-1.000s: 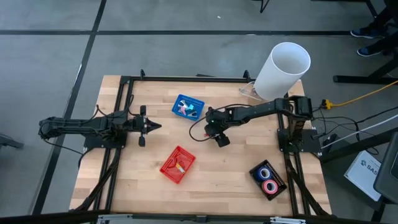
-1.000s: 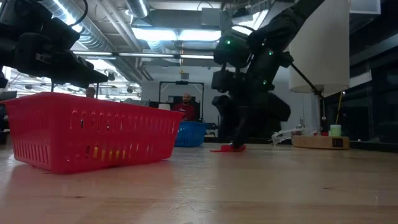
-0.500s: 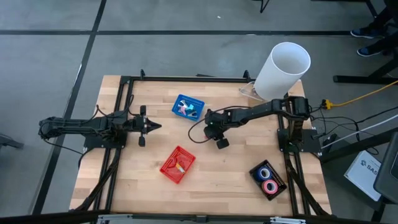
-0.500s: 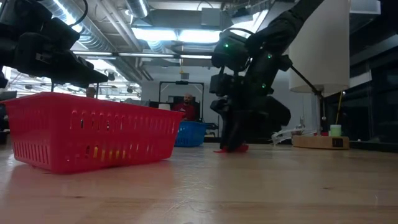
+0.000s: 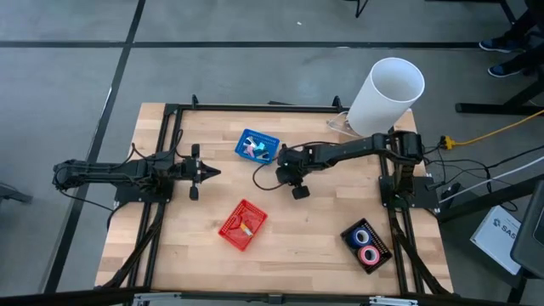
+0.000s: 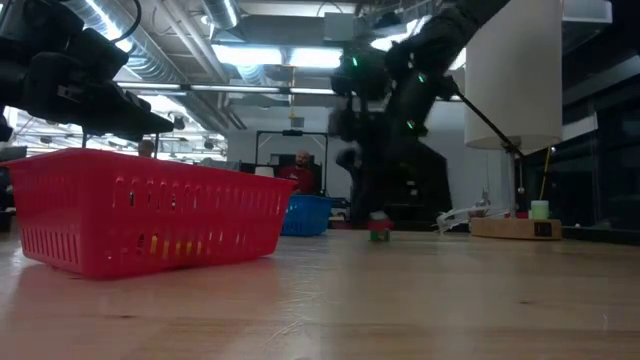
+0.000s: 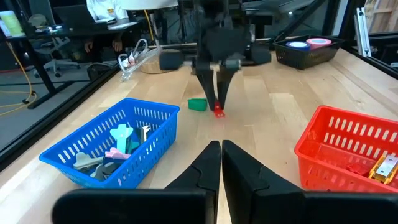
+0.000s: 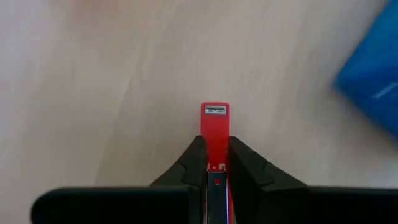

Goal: Pick and place Stapler, Stapler remover, tape
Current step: Put the red stapler into the red bin

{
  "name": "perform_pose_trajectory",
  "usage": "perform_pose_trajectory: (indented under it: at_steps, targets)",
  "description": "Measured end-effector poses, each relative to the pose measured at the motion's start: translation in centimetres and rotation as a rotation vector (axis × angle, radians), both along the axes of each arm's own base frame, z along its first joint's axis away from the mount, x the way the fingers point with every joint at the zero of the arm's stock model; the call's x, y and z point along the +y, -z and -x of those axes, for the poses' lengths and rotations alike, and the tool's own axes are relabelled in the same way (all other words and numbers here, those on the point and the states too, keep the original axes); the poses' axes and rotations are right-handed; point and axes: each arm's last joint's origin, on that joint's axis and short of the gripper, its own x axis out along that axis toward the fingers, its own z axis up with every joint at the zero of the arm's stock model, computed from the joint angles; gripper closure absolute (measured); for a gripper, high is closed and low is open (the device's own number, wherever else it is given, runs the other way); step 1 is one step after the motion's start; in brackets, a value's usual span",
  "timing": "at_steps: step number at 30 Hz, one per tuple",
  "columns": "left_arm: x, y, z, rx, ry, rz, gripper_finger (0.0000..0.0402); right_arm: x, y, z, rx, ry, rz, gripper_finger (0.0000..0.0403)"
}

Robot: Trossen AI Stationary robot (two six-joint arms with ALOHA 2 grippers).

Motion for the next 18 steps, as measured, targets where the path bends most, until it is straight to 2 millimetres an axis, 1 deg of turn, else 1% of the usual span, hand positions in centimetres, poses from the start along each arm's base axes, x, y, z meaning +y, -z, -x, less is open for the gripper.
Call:
perform_pose_trajectory:
  at_steps: [5,8,14,18]
  targets:
    - [0.0,0.0,0.0,0.000,0.000,0.000,0.0393,0.0,-2.9,-1.5,-0.056,-0.011,-0.025,0.0362]
    - [0.0,0.0,0.0,0.000,-0.001,0.000,0.0391,0.0,-5.0,-2.8,-0.139,-0.037,-0.063,0.0362]
    - [0.0,0.0,0.0,0.000,0.000,0.000,0.0391,0.3,-9.6,-5.1,-0.311,-0.027,-0.195,0.0362]
    - [0.0,0.0,0.0,0.000,0.000,0.000,0.0393,1.3,-11.8,-6.1,-0.415,-0.052,-0.284,0.0362]
